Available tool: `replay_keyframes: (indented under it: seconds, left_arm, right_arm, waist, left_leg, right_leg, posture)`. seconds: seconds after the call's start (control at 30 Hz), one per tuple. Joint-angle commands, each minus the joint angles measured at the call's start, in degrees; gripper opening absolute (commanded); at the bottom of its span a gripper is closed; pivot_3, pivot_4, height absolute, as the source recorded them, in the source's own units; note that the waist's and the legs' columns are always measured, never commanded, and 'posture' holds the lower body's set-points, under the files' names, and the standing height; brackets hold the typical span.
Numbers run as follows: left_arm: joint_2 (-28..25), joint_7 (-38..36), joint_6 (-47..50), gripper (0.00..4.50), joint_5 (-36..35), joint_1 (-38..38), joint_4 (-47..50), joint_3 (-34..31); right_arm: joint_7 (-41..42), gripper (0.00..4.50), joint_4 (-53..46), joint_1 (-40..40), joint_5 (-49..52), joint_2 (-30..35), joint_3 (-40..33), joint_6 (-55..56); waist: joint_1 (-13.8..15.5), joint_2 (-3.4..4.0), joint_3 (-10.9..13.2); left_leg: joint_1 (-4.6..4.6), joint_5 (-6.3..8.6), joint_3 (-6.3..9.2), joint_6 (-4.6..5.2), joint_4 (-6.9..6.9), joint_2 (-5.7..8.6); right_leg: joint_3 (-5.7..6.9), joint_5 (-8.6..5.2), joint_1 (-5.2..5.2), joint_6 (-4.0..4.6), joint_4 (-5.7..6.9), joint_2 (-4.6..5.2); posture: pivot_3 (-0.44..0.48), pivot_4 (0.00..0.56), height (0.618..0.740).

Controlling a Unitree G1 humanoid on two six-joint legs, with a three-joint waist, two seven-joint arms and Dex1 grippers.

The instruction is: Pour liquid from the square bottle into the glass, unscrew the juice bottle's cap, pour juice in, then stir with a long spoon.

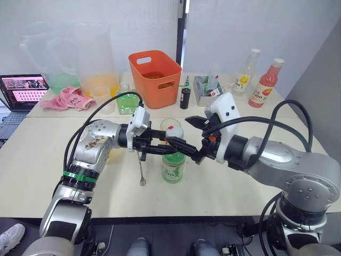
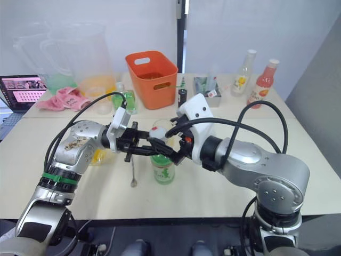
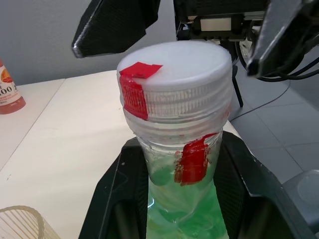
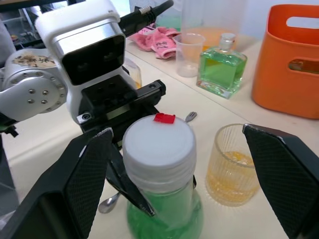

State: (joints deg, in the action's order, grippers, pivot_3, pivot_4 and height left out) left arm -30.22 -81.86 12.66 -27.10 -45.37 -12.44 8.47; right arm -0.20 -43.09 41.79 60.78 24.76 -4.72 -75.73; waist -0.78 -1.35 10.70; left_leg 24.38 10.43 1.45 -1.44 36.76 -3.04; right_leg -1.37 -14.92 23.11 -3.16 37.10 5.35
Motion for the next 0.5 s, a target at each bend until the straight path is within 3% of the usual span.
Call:
replay_keyframes:
  seconds: [0.03, 0.37, 0.5]
  left_arm:
    - [-0.54, 1.21, -0.81, 1.38, 3.06, -0.49, -0.97, 0.05]
    - [-0.58, 1.36, -0.65, 1.38, 2.95, -0.23, -0.35, -0.01]
    - [-0.54, 1.36, -0.59, 1.38, 3.04, -0.5, -0.61, 0.07]
  right_arm:
    - [-1.54, 4.42, -0.42, 1.24, 0.03, -0.39, 0.55, 0.14]
    - [-4.24, 4.42, -0.3, 1.11, 0.82, -0.71, 1.21, 0.5]
    - [-4.41, 3.37, 0.05, 1.23, 0.65, -0.85, 1.43, 0.81]
  waist:
    - [0.0, 0.0, 0.0]
    - [0.0, 0.0, 0.0]
    - [-0.02, 0.0, 0.0]
  left_leg:
    - [0.0, 0.0, 0.0, 0.0, 0.0, 0.0]
    - [0.01, 0.0, 0.0, 0.01, 0.0, 0.0]
    - [0.01, 0.0, 0.0, 0.01, 0.0, 0.0]
  right_leg:
    - [0.0, 0.0, 0.0, 0.0, 0.0, 0.0]
    - [0.0, 0.0, 0.0, 0.0, 0.0, 0.0]
    - [-0.01, 0.0, 0.01, 0.0, -0.01, 0.0]
  posture:
    - [0.0, 0.15, 0.739]
    - [0.0, 0.15, 0.739]
    - [0.0, 0.15, 0.739]
